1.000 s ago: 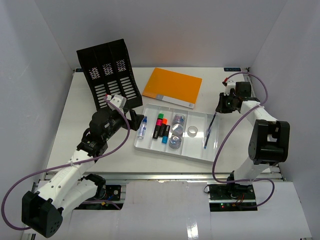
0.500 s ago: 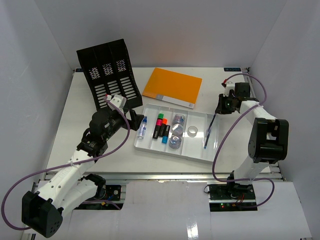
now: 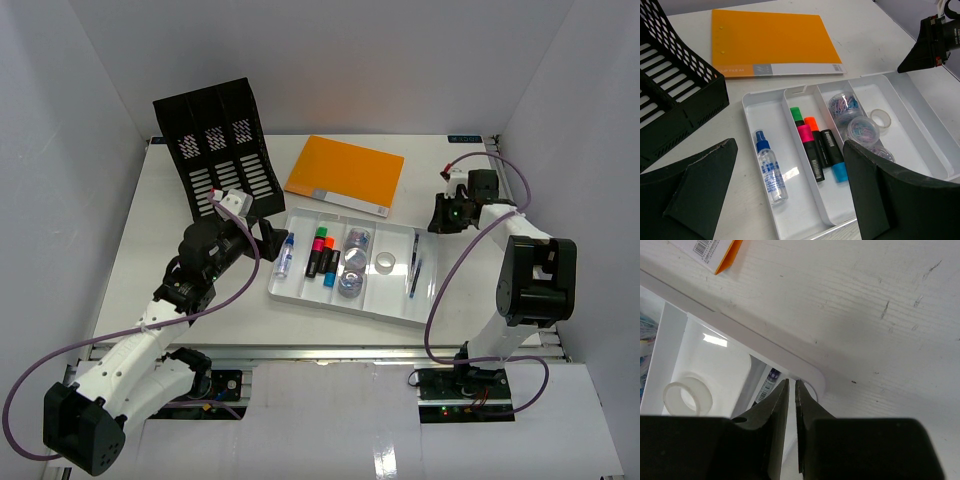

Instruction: Organize the desk

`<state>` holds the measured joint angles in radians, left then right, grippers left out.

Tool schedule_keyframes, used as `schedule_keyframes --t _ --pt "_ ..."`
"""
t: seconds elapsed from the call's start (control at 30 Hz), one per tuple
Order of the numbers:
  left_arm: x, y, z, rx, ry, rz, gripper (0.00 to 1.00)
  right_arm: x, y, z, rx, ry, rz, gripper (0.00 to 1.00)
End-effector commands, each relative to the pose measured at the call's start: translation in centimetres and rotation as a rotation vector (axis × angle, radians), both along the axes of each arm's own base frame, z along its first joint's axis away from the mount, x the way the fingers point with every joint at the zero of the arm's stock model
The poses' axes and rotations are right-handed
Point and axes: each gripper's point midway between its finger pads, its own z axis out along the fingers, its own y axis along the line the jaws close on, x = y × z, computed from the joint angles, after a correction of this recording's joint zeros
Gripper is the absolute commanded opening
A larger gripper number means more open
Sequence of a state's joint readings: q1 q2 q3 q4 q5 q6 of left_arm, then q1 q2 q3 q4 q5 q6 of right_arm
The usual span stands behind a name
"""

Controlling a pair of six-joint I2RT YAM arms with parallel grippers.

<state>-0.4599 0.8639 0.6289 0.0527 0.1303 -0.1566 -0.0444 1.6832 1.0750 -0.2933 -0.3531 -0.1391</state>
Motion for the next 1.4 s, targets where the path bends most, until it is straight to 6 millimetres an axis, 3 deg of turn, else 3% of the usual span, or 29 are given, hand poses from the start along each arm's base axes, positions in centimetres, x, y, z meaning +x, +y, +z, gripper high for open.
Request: schedule_keyframes --t 0.0,0.3,0.43,0.53,0.63,0.8,0.9,1.1,1.37 --pt "-0.2 0.4 0.6 0.0 -0.025 0.007 0.98 -0.4 0.6 1.8 0.016 -0.048 0.037 0.16" --pt "-0.1 0.4 0.5 0.001 -0.021 0.008 0.98 0.0 3.6 6.1 0.082 -0.151 0.267 0.24" --pt "0.0 0.4 0.1 0.008 -0.012 0.015 0.98 1.5 5.1 7.9 0.092 -0.192 0.317 0.35" --pt "0.1 0.5 -0.1 0.013 -0.006 0.022 0.98 2.5 7.4 8.7 0.095 -0.205 0.363 0.47" --pt "0.2 0.6 -0.3 0.021 -0.002 0.027 0.98 4.8 8.4 9.5 0.135 -0.198 0.339 0.52" --pt "0.5 0.6 -0.7 0.033 0.007 0.027 0.98 7.3 10.0 7.6 0.287 -0.049 0.227 0.52" --pt "0.6 0.6 -0.9 0.039 0.01 0.03 0.98 7.9 10.7 5.1 0.355 0.053 0.18 0.52" --pt "0.8 0.6 -1.1 0.044 0.018 0.036 0.98 8.8 11.6 3.0 0.488 0.179 0.136 0.55" --pt "1.0 0.5 -1.5 0.053 0.03 0.029 0.98 10.6 9.6 1.6 0.531 0.195 0.053 0.55"
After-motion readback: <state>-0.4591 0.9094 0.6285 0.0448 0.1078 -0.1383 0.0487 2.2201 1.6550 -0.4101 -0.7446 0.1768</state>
